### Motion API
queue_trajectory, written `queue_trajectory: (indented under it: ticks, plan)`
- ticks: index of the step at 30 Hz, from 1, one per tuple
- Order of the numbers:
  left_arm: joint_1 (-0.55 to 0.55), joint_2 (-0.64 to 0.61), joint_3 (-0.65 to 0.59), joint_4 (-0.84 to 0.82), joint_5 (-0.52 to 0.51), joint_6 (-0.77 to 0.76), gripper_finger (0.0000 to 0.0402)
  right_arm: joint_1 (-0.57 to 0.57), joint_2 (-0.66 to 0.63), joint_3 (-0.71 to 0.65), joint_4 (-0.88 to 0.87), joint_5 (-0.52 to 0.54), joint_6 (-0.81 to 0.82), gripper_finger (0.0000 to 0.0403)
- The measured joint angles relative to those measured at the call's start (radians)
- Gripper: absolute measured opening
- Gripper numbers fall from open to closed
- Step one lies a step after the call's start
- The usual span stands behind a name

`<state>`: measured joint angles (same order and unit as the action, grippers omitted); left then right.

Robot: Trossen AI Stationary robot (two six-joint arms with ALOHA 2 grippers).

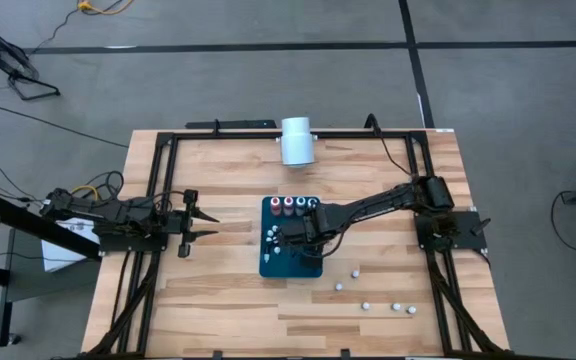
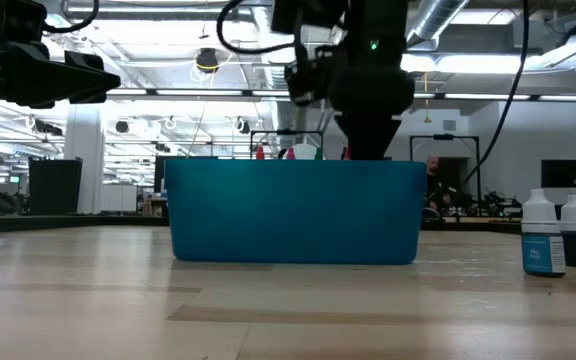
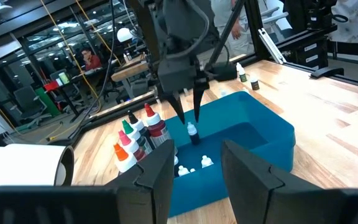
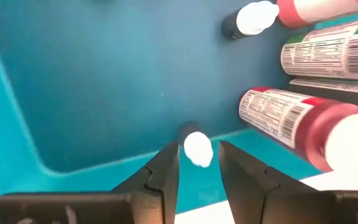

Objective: Pick & Place food coloring
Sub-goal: Put the small black food coloring bottle into the blue bin

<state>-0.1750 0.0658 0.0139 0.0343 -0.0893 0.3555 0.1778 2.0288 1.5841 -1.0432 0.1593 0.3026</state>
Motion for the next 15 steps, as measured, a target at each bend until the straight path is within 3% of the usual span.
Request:
queue_trajectory:
  ticks: [10, 15]
  plan:
    - [0.000, 0.000, 0.000, 0.000, 0.000, 0.000, 0.0123, 0.013, -0.123, 0.001, -0.083, 0.009, -0.015, 0.0103]
    - [0.000, 0.000, 0.000, 0.000, 0.000, 0.001, 0.0123, 0.049, -0.170, 0.001, -0.194, 0.110, 0.104, 0.0103]
